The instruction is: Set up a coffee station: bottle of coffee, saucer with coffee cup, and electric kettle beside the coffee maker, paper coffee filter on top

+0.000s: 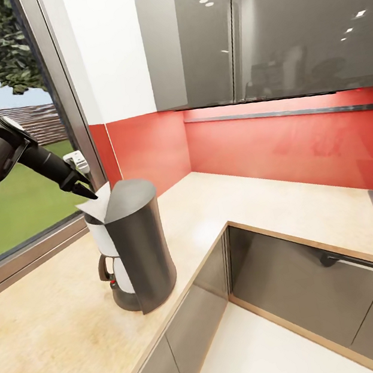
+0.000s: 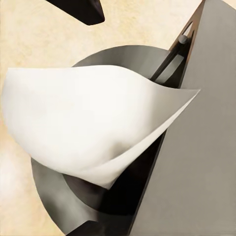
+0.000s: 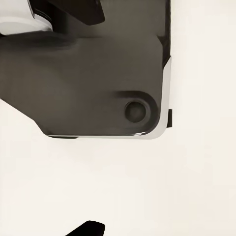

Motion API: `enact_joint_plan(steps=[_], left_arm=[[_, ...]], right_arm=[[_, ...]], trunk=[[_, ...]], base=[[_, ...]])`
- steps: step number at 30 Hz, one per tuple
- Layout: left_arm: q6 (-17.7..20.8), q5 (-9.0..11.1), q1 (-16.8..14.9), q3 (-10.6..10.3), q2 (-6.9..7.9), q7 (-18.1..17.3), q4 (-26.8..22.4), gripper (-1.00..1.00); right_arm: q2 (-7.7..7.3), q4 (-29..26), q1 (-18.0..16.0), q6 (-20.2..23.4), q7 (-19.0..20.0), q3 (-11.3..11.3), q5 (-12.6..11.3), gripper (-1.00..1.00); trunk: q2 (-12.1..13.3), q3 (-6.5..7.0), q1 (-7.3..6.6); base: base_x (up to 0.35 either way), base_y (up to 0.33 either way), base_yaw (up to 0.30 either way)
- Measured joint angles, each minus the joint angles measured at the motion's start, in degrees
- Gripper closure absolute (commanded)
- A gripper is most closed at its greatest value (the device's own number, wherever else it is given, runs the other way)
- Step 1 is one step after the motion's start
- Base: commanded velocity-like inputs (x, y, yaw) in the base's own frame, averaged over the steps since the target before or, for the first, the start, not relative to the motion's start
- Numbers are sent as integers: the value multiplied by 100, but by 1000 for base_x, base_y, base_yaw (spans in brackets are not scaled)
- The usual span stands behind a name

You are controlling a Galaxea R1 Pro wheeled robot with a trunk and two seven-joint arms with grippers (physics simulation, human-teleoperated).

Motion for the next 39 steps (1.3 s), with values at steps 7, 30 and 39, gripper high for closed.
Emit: enact_joint_plan(steps=[7,30,39], left_arm=[[3,-6,0,25,2,0,-3,-100],[43,-27,-79,50,21,0,-3,-100],[45,-28,-86,394,28,0,-5,-100]], right_arm=[[0,1,0,0,0,0,0,-100],[0,-5,0,0,0,0,0,-100],[0,-5,0,-6,0,0,0,-100]], trunk=[[0,0,0],[0,0,0],[0,0,0]], base=[[0,0,0],[0,0,0],[0,0,80]])
